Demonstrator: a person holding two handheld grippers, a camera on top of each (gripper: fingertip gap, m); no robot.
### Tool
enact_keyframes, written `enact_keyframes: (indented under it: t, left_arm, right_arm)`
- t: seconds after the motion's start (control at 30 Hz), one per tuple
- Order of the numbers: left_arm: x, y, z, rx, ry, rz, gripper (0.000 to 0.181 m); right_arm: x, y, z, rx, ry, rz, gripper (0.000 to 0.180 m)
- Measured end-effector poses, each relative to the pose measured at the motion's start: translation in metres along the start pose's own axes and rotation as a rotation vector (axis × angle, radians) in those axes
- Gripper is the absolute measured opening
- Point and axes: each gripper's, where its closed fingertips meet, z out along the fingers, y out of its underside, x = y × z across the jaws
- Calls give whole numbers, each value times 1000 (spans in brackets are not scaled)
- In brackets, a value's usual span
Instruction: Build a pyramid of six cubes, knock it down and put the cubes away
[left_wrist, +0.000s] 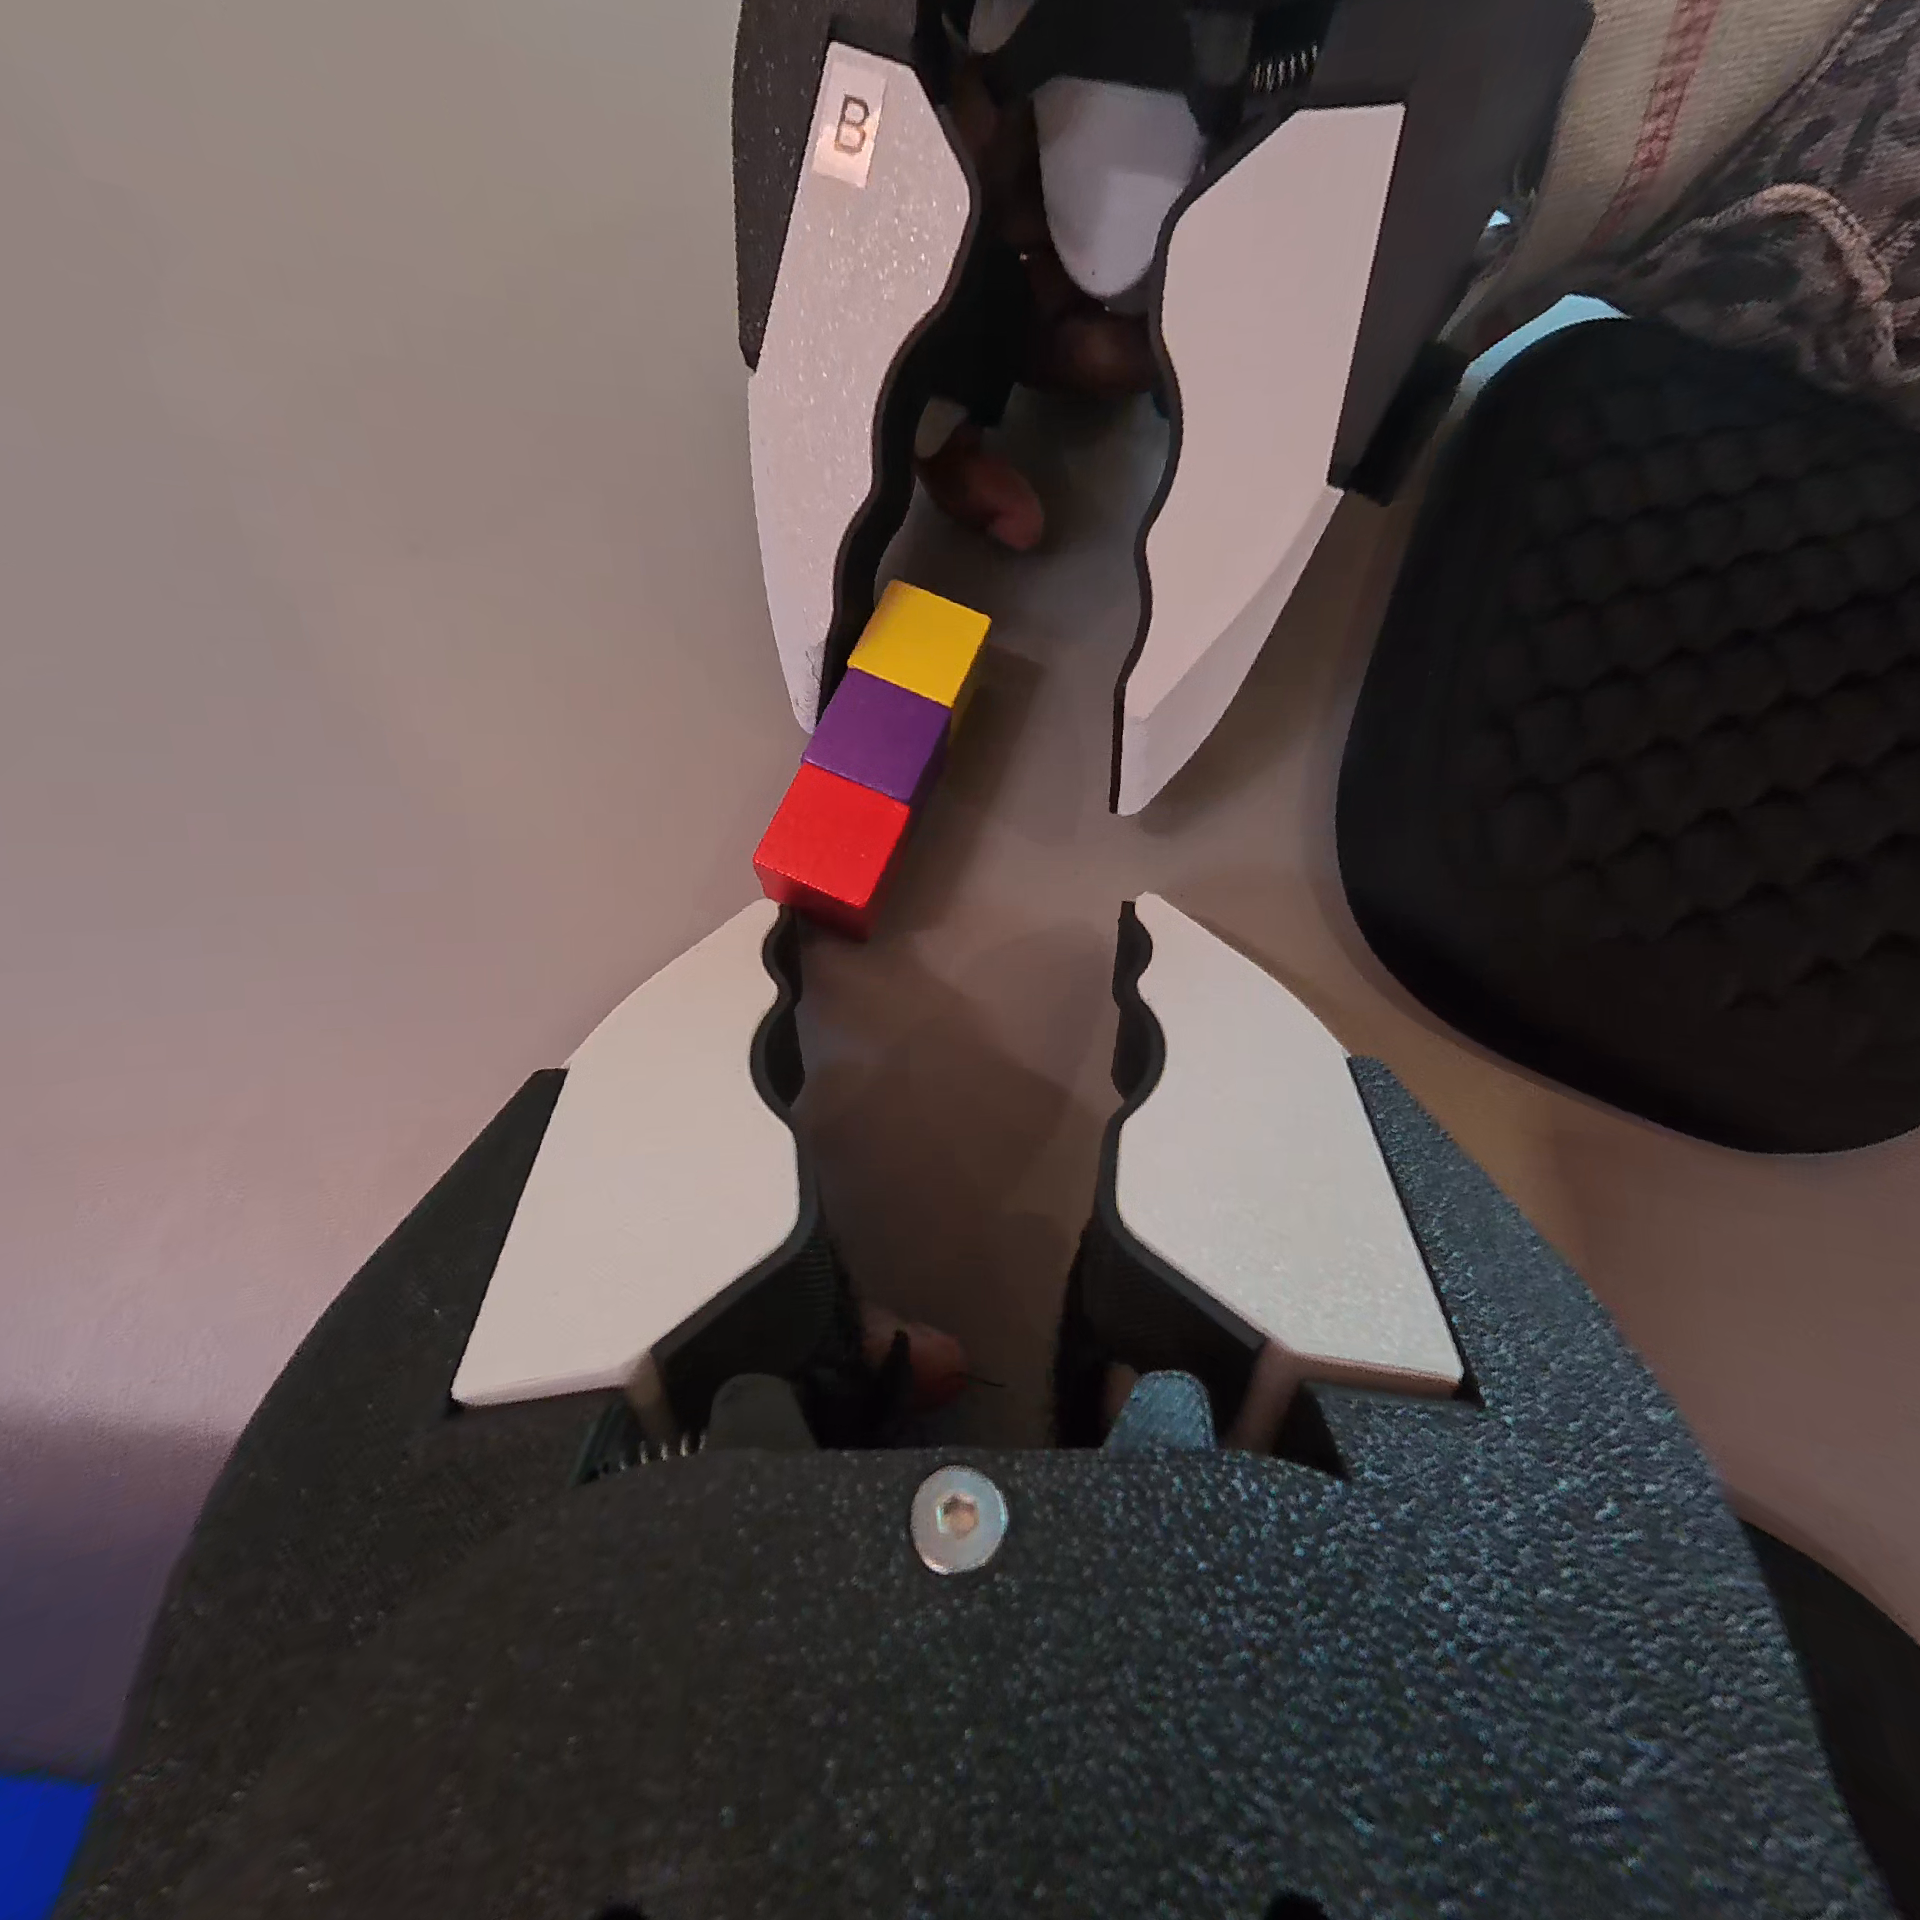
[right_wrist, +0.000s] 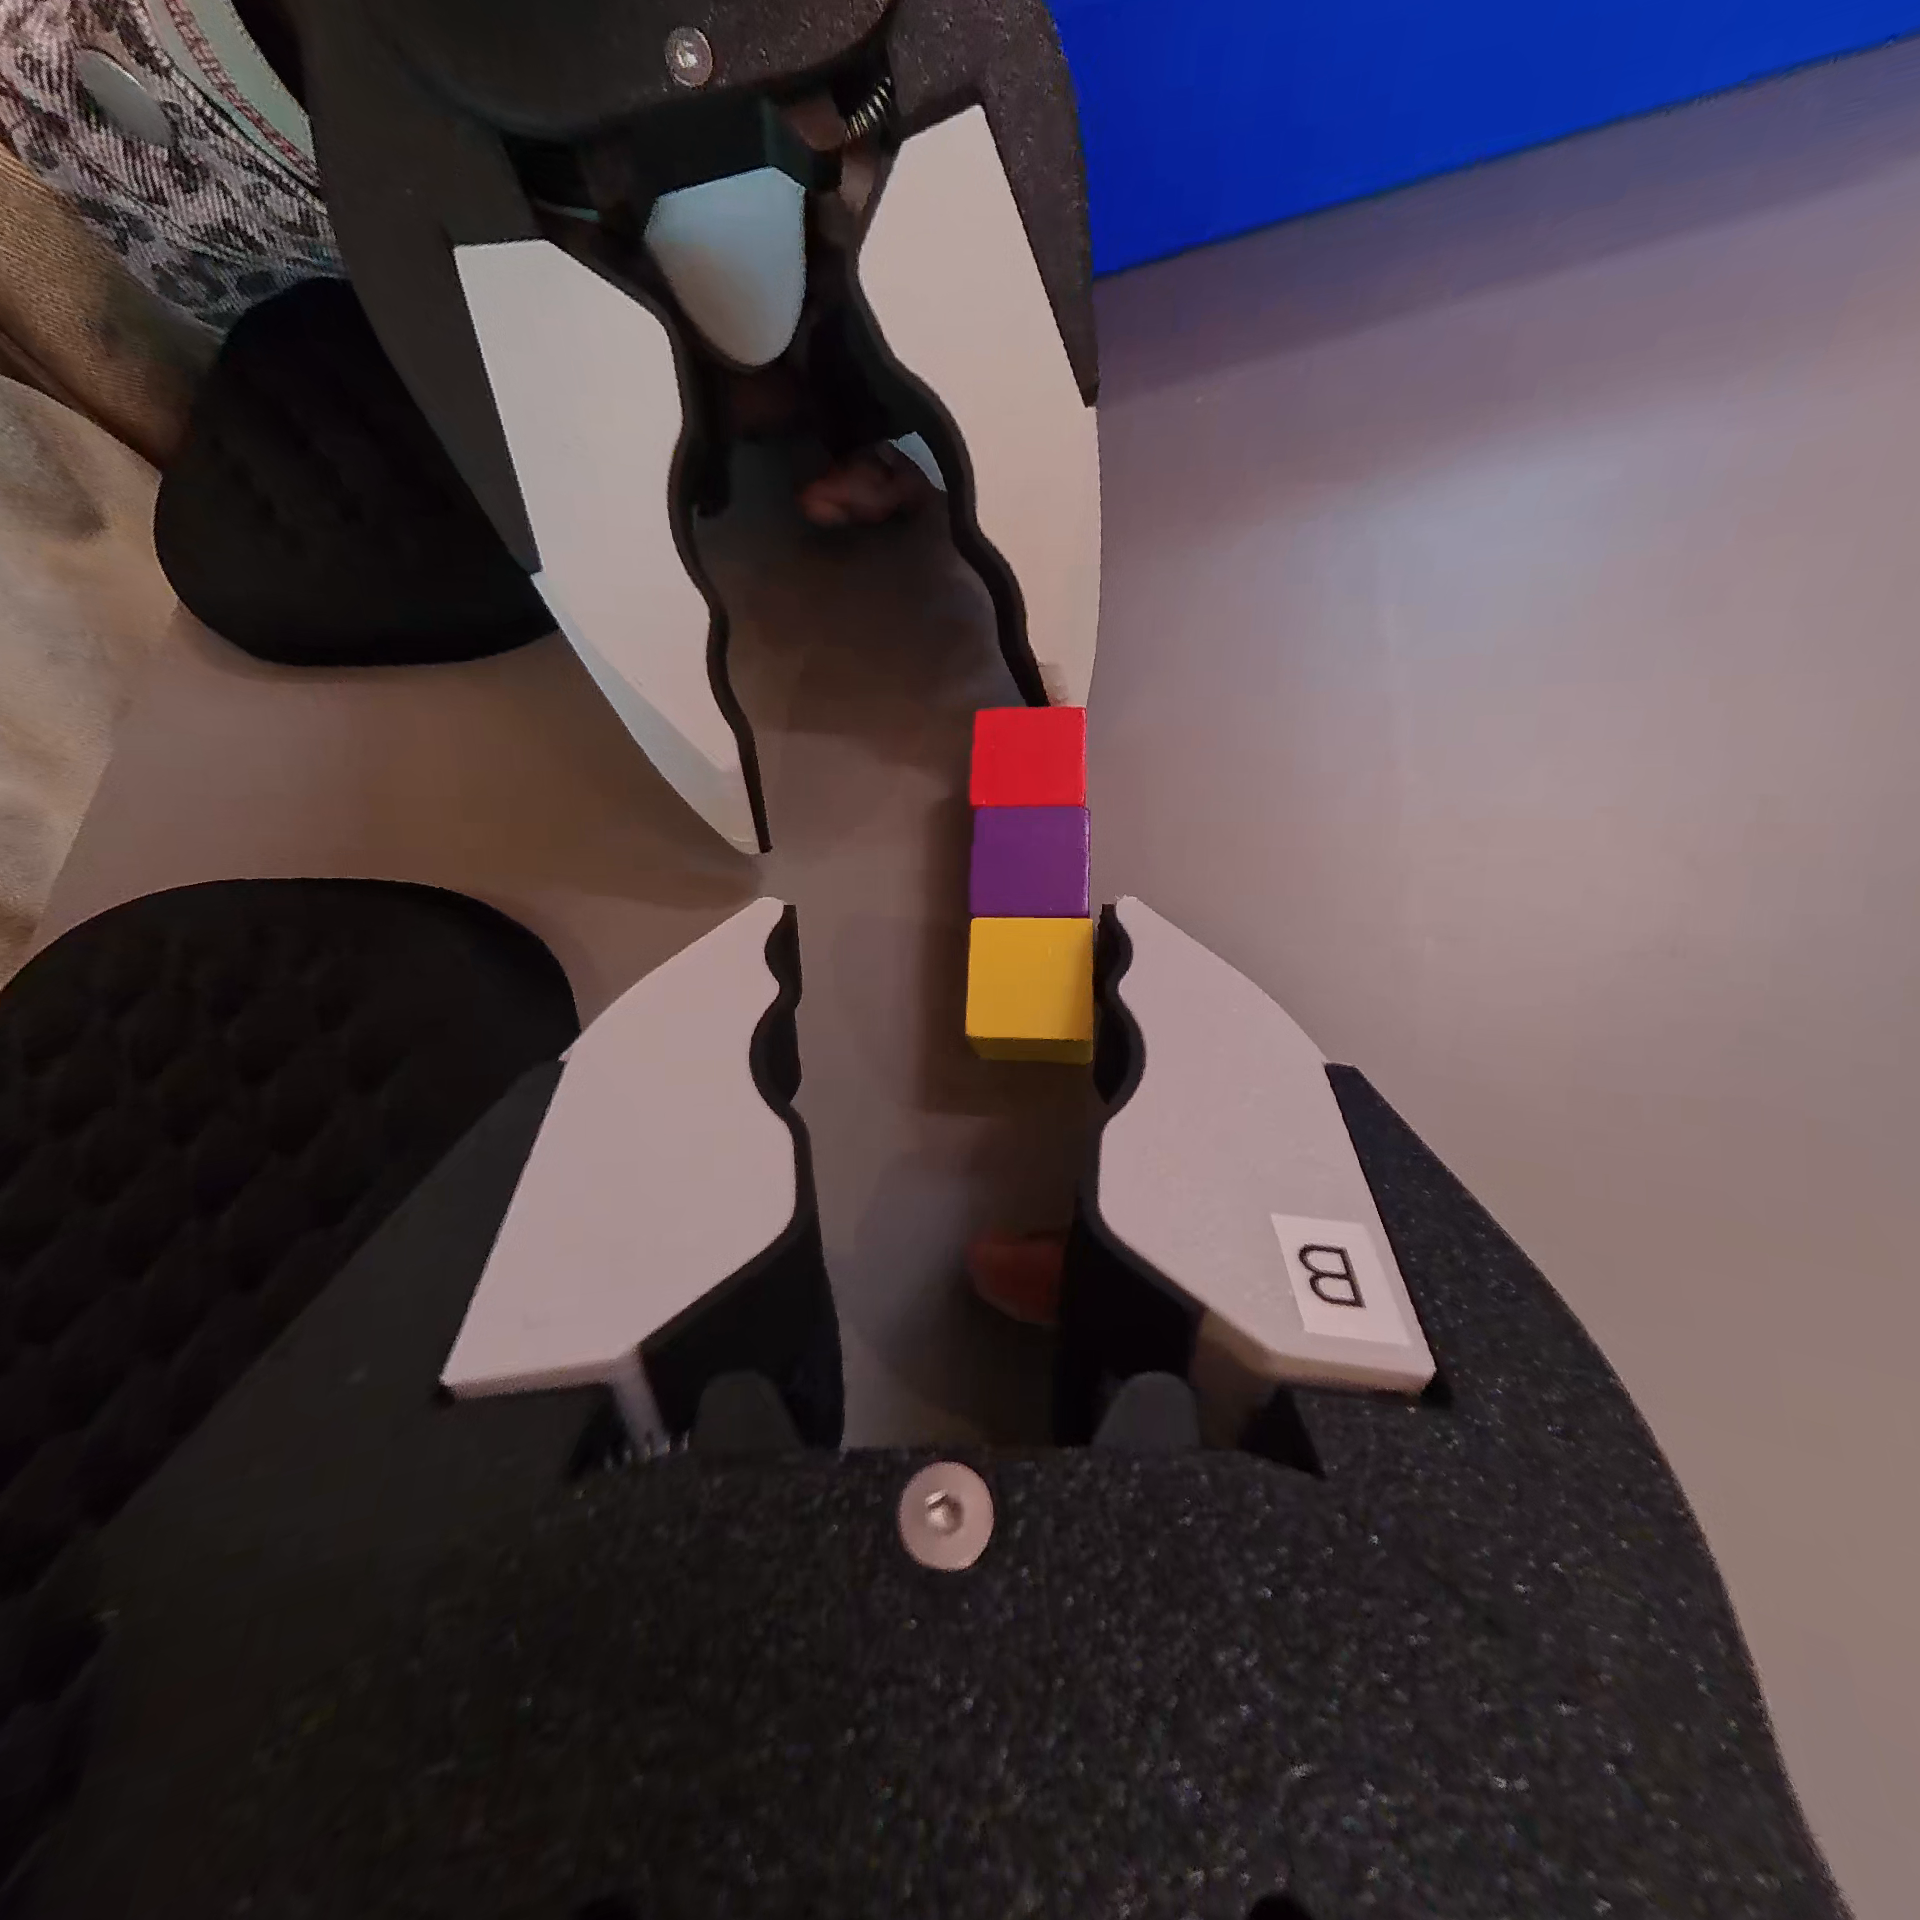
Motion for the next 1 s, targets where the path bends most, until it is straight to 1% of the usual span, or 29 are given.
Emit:
enact_keyframes:
  t: [1.0]
  left_arm:
    - [-2,-1,3,-9,-6,17,56]
  right_arm:
    - [-2,-2,1,11,7,-12,52]
